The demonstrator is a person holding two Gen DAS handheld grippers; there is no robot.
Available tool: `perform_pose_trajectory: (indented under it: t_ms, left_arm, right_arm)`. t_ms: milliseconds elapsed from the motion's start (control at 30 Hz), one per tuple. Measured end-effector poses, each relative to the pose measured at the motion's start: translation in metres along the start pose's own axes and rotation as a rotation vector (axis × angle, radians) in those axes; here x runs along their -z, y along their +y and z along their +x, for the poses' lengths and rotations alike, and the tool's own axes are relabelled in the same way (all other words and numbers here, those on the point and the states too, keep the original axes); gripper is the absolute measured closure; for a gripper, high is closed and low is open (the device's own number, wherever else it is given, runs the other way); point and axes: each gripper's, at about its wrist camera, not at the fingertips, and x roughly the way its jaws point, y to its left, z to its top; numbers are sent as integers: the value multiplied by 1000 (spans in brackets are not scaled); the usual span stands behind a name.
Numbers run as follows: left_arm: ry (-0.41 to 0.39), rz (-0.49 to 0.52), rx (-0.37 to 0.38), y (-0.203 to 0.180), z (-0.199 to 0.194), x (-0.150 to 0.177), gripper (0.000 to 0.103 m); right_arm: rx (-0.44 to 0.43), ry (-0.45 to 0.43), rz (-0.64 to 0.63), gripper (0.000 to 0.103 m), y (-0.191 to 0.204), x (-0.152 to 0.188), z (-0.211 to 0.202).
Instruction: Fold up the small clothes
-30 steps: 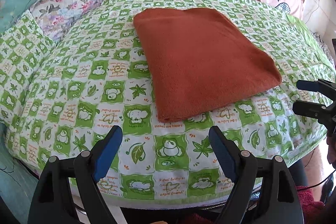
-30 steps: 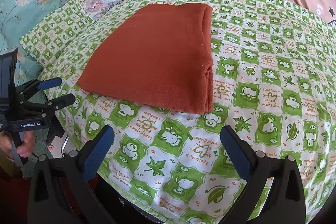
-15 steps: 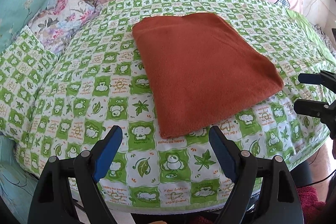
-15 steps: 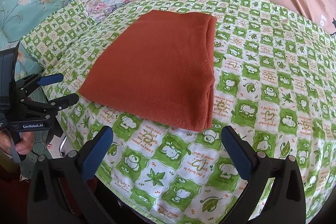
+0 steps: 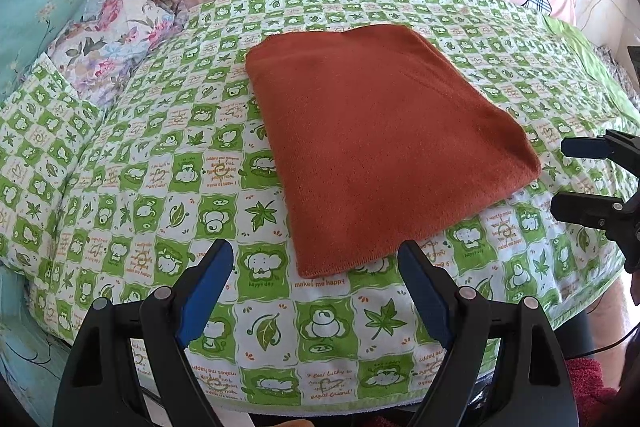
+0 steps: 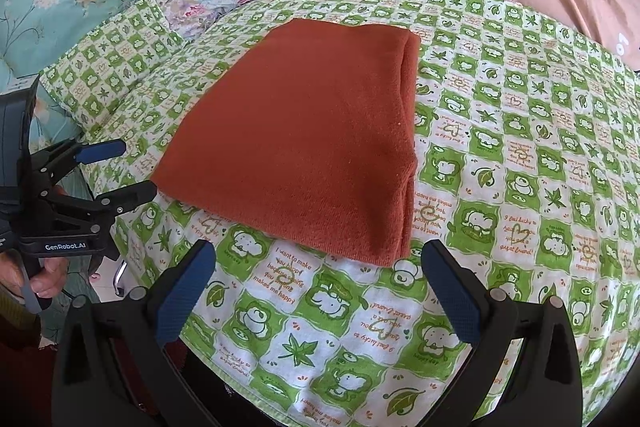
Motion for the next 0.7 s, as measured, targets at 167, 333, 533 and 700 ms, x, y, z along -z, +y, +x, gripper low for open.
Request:
perform_pose_trajectory:
  t_ms: [167, 333, 533, 700]
  left_arm:
    - [1, 0, 0, 0, 1, -1, 18]
    - [-1, 0, -3, 3, 2, -3, 18]
    - [-4, -3, -9, 4, 1, -4, 18]
    - [-6, -4, -11, 3, 0, -4, 18]
  right_arm:
    - [-1, -1, -2, 1, -1, -2, 2]
    - [-2, 1, -1, 1, -1, -3, 3]
    - [-4, -1, -3, 1, -2, -3, 2]
    - [-2, -4, -2, 1, -2, -5, 2]
